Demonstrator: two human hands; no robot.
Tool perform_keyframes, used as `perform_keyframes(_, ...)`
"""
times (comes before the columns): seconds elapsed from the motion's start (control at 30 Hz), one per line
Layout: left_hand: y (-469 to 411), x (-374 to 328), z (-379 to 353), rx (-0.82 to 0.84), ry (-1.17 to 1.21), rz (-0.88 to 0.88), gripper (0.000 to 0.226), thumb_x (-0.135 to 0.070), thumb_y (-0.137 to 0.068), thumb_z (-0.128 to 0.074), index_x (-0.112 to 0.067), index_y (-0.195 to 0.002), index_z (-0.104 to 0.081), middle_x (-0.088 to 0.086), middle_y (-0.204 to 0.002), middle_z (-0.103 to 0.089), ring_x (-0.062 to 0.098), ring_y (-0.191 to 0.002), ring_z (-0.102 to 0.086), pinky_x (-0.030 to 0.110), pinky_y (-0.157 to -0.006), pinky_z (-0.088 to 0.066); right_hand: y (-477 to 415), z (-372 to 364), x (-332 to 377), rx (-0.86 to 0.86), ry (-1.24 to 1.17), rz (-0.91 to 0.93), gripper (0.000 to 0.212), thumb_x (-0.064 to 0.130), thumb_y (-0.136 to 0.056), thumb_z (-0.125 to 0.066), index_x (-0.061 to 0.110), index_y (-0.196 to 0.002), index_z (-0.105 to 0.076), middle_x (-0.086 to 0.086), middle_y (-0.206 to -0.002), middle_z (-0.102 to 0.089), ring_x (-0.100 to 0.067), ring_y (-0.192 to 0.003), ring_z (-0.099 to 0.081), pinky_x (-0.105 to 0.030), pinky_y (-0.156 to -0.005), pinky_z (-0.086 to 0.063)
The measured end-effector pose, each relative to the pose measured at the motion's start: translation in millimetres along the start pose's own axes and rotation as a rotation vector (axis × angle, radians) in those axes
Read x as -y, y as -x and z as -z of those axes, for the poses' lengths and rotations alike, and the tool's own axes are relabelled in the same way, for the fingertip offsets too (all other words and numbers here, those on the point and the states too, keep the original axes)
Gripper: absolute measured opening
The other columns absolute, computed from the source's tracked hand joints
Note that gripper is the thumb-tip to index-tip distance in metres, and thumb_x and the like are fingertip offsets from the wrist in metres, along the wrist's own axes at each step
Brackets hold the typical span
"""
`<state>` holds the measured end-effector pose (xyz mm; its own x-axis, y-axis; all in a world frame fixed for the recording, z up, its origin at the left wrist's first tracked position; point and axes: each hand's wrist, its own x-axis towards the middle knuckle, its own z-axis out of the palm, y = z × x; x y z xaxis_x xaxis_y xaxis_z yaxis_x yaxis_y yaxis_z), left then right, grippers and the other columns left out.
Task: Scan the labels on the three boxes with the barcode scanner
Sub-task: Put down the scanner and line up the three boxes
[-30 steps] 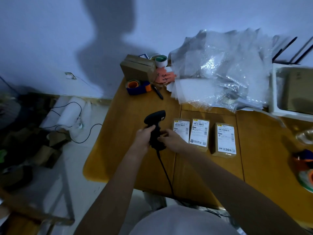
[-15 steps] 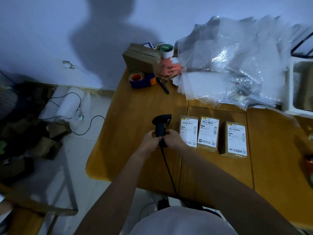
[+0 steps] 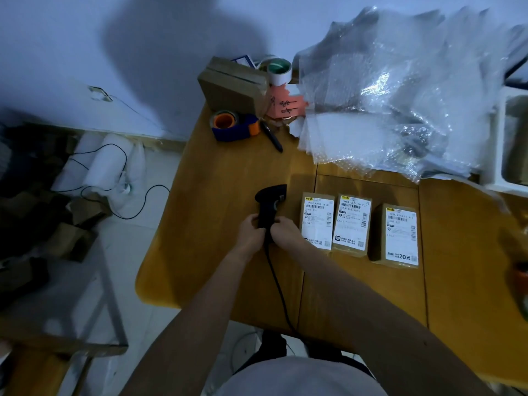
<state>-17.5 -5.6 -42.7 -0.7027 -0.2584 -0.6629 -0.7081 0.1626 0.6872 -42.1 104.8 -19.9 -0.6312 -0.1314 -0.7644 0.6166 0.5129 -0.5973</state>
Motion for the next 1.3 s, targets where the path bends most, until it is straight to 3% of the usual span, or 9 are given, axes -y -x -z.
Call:
perform_keyframes(0.1,-2,1,-4,-0.03,0.002,-0.048,0.051,-0.001,-0.096,-0.059,-0.01,-0.145,-0.05,0.007,-0.124,-0.063,0.022,-0.106,-0.062,0.024,-0.075,-0.052,-2,-2,4,0.0,-0.015,-0.015,0.05,0.018,-0.092,-0.046,0.008,-0.14,-0.056,-0.014,-0.122,-0.068,-0.03,-0.107,-0.065,-0.038,-0.08,-0.052)
perform_keyframes(0.27,0,-3,-11,-0.11,-0.133,-0.148,0.037,0.0,-0.096,-0.055,-0.006,-0.132,-0.061,0.001,-0.102,-0.064,0.017,-0.087,-0.061,0.028,-0.072,-0.052,-1,3,10,-0.02,-0.011,-0.012,0.041,0.013,-0.095,-0.044,0.002,-0.13,-0.061,-0.015,-0.111,-0.067,-0.026,-0.085,-0.06,-0.031,-0.059,-0.039)
perform_keyframes(0.47,1,-6,-10,-0.074,-0.177,-0.157,0.025,-0.007,-0.095,-0.056,-0.019,-0.115,-0.065,-0.01,-0.088,-0.064,0.02,-0.084,-0.064,0.04,-0.079,-0.057,2,9,7,-0.005,-0.017,-0.001,0.041,0.016,-0.096,-0.043,0.003,-0.131,-0.06,-0.014,-0.108,-0.065,-0.022,-0.081,-0.057,-0.029,-0.059,-0.039)
perform_keyframes(0.6,2,-4,-6,-0.053,-0.211,-0.156,0.03,-0.004,-0.096,-0.052,-0.011,-0.122,-0.066,0.0,-0.094,-0.068,0.015,-0.075,-0.062,0.019,-0.056,-0.046,9,16,8,0.0,-0.048,0.037,0.036,0.023,-0.102,-0.045,0.006,-0.131,-0.058,-0.009,-0.103,-0.063,-0.022,-0.086,-0.058,-0.035,-0.075,-0.046)
perform_keyframes(0.7,13,-13,-7,-0.122,-0.189,-0.142,0.041,-0.009,-0.102,-0.053,-0.007,-0.143,-0.053,-0.005,-0.117,-0.061,0.02,-0.105,-0.064,0.014,-0.072,-0.045,17,24,9,-0.002,-0.048,0.081,0.04,0.03,-0.106,-0.047,0.006,-0.138,-0.055,-0.014,-0.121,-0.064,-0.023,-0.098,-0.058,-0.038,-0.091,-0.048)
perform_keyframes(0.77,20,-17,-9,-0.201,-0.182,-0.177,0.042,-0.01,-0.102,-0.054,-0.004,-0.144,-0.053,0.002,-0.126,-0.062,0.017,-0.106,-0.059,0.007,-0.07,-0.042,22,32,10,-0.009,-0.045,0.12,0.043,0.032,-0.107,-0.048,0.007,-0.142,-0.053,-0.014,-0.132,-0.062,-0.025,-0.106,-0.058,-0.034,-0.088,-0.043)
perform_keyframes(0.97,36,-13,-31,-0.094,-0.219,-0.288,0.033,-0.029,-0.103,-0.055,-0.011,-0.126,-0.069,0.005,-0.113,-0.072,0.011,-0.088,-0.063,0.017,-0.062,-0.043,36,69,1,-0.128,-0.025,0.235,0.046,0.025,-0.106,-0.052,0.009,-0.149,-0.048,-0.009,-0.148,-0.054,-0.028,-0.136,-0.05,-0.038,-0.107,-0.043)
perform_keyframes(1.2,48,-11,-62,0.057,-0.308,-0.234,0.056,-0.043,-0.1,-0.058,-0.014,-0.148,-0.052,0.007,-0.145,-0.057,0.025,-0.132,-0.053,0.038,-0.105,-0.045,55,125,-28,-0.22,-0.065,0.309,0.038,0.0,-0.1,-0.051,0.009,-0.136,-0.058,-0.009,-0.135,-0.063,-0.02,-0.106,-0.058,-0.034,-0.081,-0.05)
perform_keyframes(1.3,54,-8,-73,0.112,-0.316,-0.173,0.069,-0.049,-0.096,-0.06,-0.018,-0.155,-0.042,0.004,-0.149,-0.055,0.028,-0.132,-0.055,0.046,-0.107,-0.048,60,148,-47,-0.315,-0.117,0.276,0.041,-0.001,-0.099,-0.05,0.01,-0.137,-0.057,-0.008,-0.133,-0.062,-0.02,-0.102,-0.056,-0.027,-0.068,-0.045)
